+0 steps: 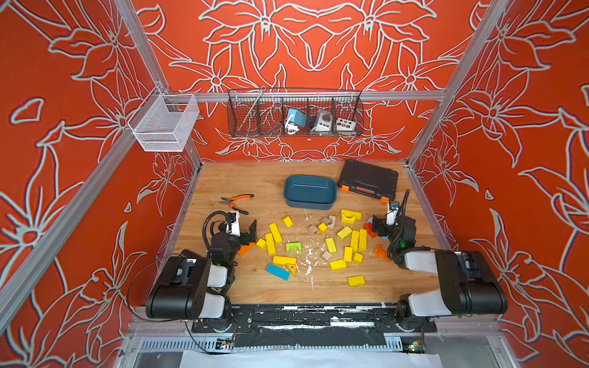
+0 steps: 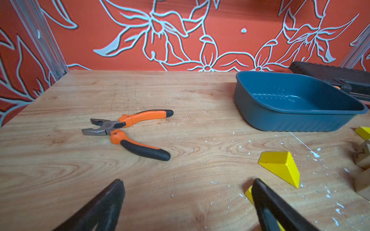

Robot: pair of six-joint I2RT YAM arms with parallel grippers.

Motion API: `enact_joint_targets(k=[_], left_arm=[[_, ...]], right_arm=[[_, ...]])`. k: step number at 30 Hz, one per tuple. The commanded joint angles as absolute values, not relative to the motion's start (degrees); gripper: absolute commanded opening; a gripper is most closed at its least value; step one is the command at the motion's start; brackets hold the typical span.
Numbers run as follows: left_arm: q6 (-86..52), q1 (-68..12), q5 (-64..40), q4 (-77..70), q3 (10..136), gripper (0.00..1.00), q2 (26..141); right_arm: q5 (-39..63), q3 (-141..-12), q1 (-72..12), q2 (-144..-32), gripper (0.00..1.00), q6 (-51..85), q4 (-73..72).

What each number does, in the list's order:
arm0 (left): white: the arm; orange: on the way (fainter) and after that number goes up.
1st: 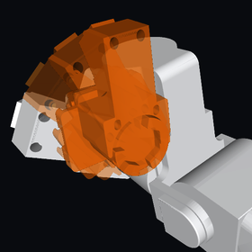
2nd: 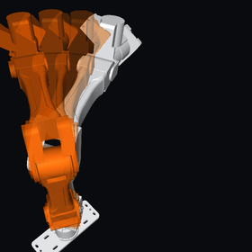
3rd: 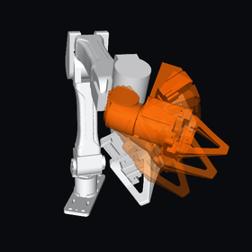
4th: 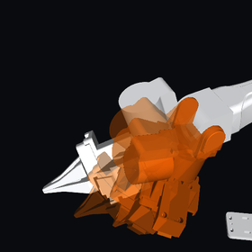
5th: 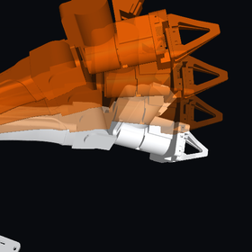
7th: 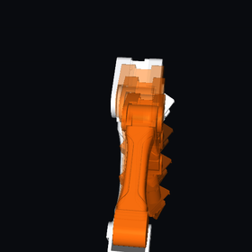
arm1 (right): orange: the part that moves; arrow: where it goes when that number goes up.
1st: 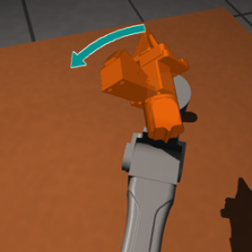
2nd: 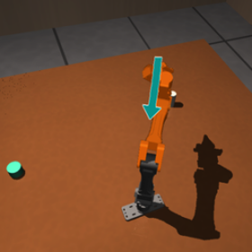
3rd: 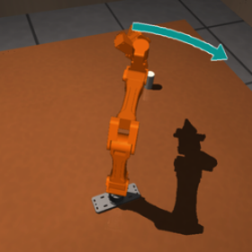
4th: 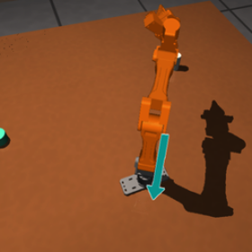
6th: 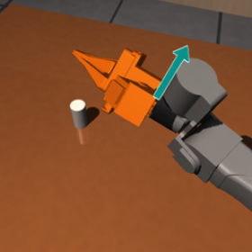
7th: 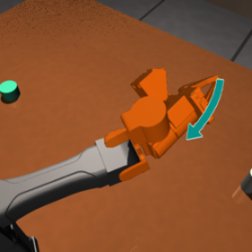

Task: Pick out the yellow building blocks
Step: Pick up the building block from the center of the board.

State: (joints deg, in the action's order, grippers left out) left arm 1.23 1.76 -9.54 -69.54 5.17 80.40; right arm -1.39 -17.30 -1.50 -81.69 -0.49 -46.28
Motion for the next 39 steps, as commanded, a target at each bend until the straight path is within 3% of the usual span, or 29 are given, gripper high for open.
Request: enact_joint_targets(k=[1, 28, 30, 35, 39], left_arm=[[1.3, 1.4, -9.4, -70.9, 6.1, 0.99, 80.4], [1.5, 1.0, -8.4, -70.8, 6.3, 0.99, 80.5], [1.5, 1.0, -8.3, -70.8, 6.3, 0.99, 80.5], [1.5, 0.8, -8.4, -69.8, 6.7, 0.99, 79.7], [1.3, 0.8, -9.0, -54.0, 13.4, 0.99, 74.4]], right_arm=[[-1.3, -18.7, -1.3, -81.4, 0.98, -1.0, -46.1], [-1.2, -18.5, -1.3, -81.4, 0.98, -1.1, -46.5], [-4.8, -17.9, -1.5, -80.4, 0.98, 0.2, -47.5], [-10.9, -23.6, -1.5, -69.4, 0.98, 3.4, -27.1], [-9.9, -32.6, -1.5, -62.9, 0.98, 13.9, -5.3]])
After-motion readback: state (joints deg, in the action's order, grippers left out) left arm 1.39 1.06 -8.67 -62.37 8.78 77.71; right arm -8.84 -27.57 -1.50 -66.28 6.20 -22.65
